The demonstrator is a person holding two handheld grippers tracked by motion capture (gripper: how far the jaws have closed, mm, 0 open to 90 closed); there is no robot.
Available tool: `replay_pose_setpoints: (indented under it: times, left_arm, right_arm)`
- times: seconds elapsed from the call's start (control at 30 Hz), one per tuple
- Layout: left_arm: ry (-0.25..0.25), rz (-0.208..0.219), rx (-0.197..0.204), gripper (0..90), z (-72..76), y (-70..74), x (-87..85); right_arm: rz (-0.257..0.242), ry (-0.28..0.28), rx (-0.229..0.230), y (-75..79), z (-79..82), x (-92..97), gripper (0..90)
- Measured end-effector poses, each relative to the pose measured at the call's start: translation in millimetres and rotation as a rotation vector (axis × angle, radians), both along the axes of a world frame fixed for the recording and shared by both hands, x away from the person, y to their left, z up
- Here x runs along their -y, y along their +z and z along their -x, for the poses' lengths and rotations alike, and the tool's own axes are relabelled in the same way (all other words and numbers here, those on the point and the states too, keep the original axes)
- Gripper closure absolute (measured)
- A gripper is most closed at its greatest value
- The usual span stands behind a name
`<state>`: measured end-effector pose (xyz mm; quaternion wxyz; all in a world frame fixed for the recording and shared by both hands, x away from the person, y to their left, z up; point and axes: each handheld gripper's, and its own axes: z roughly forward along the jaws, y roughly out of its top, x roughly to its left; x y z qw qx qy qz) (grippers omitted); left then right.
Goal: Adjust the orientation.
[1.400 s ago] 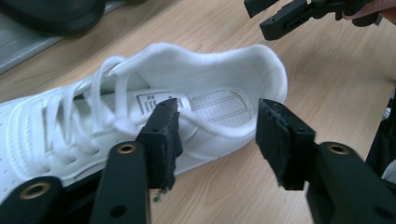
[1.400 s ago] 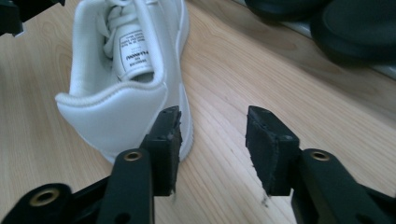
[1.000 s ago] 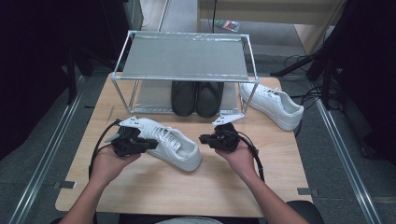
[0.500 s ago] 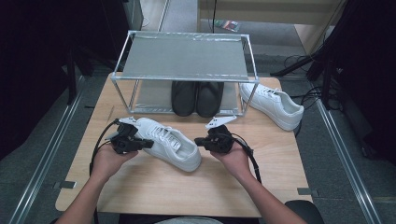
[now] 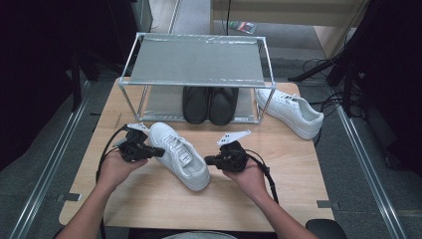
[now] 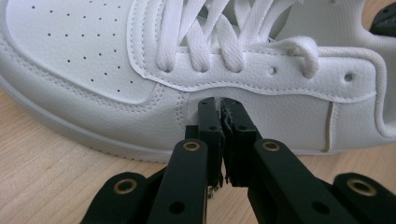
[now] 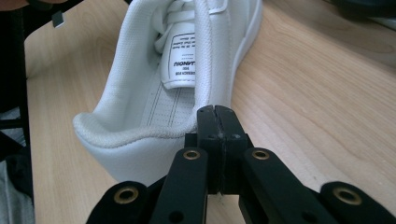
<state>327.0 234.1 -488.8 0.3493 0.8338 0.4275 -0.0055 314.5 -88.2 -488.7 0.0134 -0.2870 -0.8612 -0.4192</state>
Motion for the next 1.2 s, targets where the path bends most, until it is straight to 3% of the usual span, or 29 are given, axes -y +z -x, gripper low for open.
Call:
replay_pose_setpoints:
  times: [0.23, 0.37, 0.53, 0.67, 0.9, 1.07, 1.13, 1.2]
  left_arm:
    - [-0.028, 0.01, 0.005, 88.0, -4.2, -1.0, -0.7]
    - [-0.05, 0.01, -0.004, 88.0, -7.6, -0.1, -2.1]
    - [-0.045, 0.019, -0.008, 88.3, -7.4, 1.2, -6.4]
    - [0.01, 0.012, 0.013, 88.6, -7.3, 0.2, -11.6]
    - [0.054, 0.023, 0.005, 88.5, -4.3, -4.9, -11.9]
    - [0.002, 0.015, -0.054, 89.5, 8.7, -5.6, -4.4]
    - [-0.031, -0.008, -0.057, 89.5, 12.8, -7.1, 4.3]
    - [-0.031, -0.023, -0.053, 89.8, 13.4, -7.2, 8.5]
  right_arm:
    - [-0.004, 0.03, -0.003, -1.0, 11.7, -4.3, 90.0]
    - [0.024, 0.054, 0.035, 1.1, 17.9, -7.8, 90.0]
    - [0.022, 0.026, 0.038, -0.2, 8.8, -3.7, 90.0]
    - [-0.004, -0.005, 0.038, -0.1, -5.7, -3.2, 90.0]
    - [0.008, -0.016, 0.05, -5.6, -31.6, -24.3, 90.0]
    - [-0.003, -0.037, 0.077, -6.2, -33.0, -32.2, 90.0]
    - [-0.001, -0.022, 0.077, -7.3, -32.1, -35.7, 90.0]
    - [-0.003, -0.008, 0.059, -8.1, -28.0, -41.7, 90.0]
